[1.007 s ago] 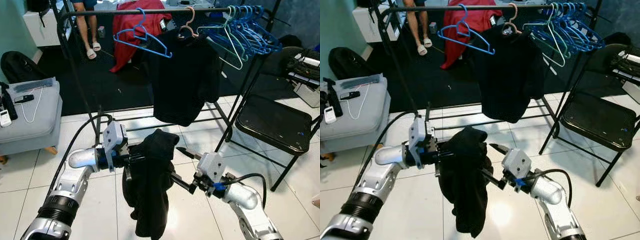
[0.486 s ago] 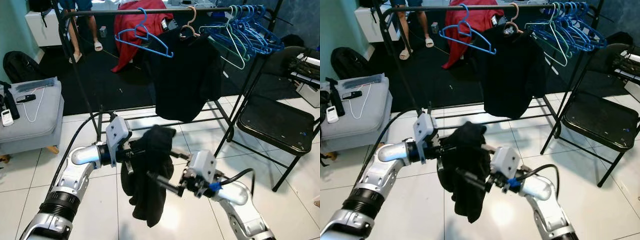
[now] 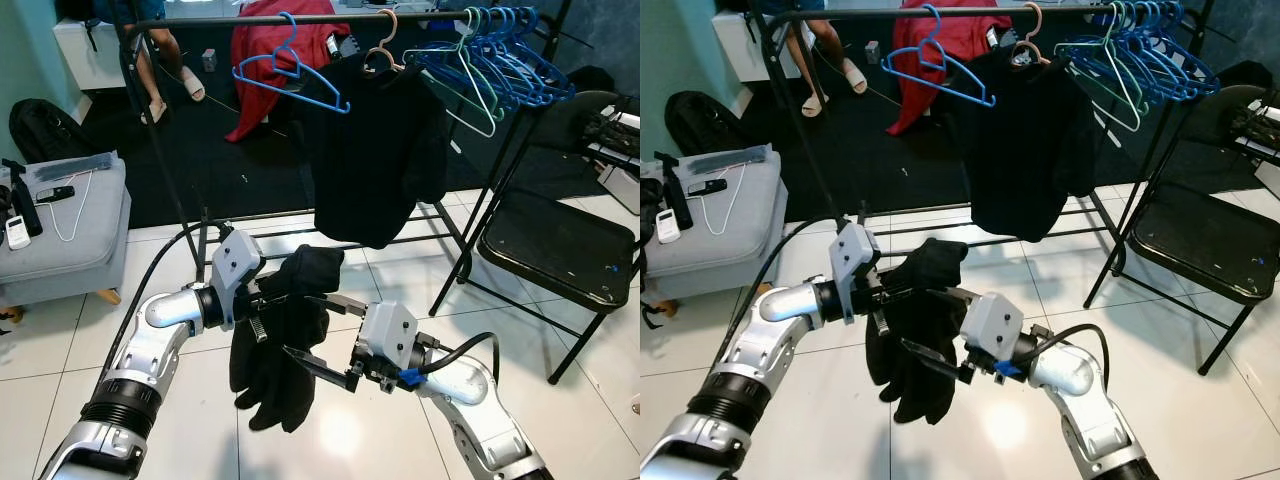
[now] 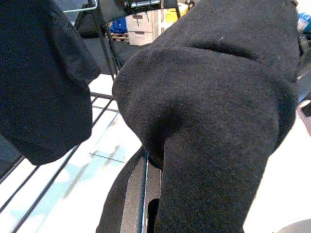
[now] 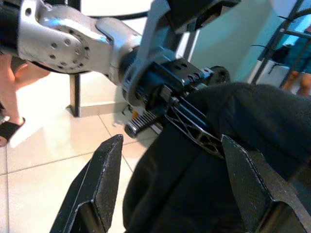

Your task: Hang hanger

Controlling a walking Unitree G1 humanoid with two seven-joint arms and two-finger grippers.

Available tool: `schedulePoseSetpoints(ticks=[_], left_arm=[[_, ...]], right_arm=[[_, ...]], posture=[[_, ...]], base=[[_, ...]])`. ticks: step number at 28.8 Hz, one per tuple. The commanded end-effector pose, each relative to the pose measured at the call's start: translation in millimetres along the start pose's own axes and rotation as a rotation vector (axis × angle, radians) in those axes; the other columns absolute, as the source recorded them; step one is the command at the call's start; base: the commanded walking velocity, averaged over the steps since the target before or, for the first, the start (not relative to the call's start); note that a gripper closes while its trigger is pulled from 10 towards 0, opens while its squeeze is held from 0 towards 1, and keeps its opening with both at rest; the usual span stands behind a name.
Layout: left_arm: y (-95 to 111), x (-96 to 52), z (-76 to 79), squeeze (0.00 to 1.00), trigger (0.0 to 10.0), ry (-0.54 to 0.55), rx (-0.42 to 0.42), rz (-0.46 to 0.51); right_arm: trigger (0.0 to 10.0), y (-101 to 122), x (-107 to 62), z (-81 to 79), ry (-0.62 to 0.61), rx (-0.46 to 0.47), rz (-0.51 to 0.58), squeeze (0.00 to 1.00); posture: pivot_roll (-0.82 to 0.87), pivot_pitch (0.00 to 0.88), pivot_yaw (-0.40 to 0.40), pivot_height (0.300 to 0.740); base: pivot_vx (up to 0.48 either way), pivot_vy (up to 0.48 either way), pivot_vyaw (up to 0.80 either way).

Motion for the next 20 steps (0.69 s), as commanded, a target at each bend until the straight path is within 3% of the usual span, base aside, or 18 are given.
schedulePoseSetpoints(ticks=[1, 3, 8, 9, 13, 20], left_arm=[[10.7, 0.1, -3.6, 0.00, 0.0, 0.000, 0.010, 0.038], [11.0, -3.2, -4.0, 0.00, 0.0, -0.012, -0.003, 0.048], [9.4, -5.9, -5.3, 0.00, 0.0, -0.014, -0.007, 0.044], [11.4, -10.9, -8.1, 0.00, 0.0, -0.020, -0.008, 0.060], [16.5, -15.3, -8.2, 0.00, 0.0, -0.040, -0.015, 0.095], [25.4, -22.7, 9.1, 0.00, 0.0, -0.202, 0.031, 0.115]], right_arm=[[10.0, -3.5, -4.3, 0.7, -0.015, -0.012, -0.016, 0.00], [10.0, -1.8, -8.8, 9.1, -0.066, -0.050, -0.020, 0.00], [10.0, -2.2, -11.5, 12.7, -0.077, -0.068, -0.034, 0.00], [10.0, -15.6, -18.7, 18.2, -0.098, -0.097, -0.125, 0.00], [10.0, -27.6, -25.6, 24.0, -0.120, -0.102, -0.196, 0.00], [10.0, -37.7, -39.0, 32.6, -0.106, 0.022, -0.207, 0.00]], posture=[[-0.07, 0.159, 0.052, 0.740], [-0.07, 0.162, 0.057, 0.740], [-0.07, 0.162, 0.058, 0.740], [-0.07, 0.162, 0.058, 0.740], [-0.07, 0.164, 0.059, 0.740], [-0.07, 0.163, 0.056, 0.740]], base=[[0.000, 0.000, 0.00], [0.000, 0.000, 0.00], [0.000, 0.000, 0.00], [0.000, 0.000, 0.00], [0.000, 0.000, 0.00], [0.000, 0.000, 0.00]])
Point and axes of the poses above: a point about 5 cm out from each wrist's last joint towards the gripper, its own x axis pointing out of the wrist towards the gripper, its own y axis along the axis of the wrist's last joint, z = x × y, the point moved 5 cm from there along x, pointing out of the wrist towards the gripper, and after that the axes turned 3 degrees about -x, right-handed, at the moved point
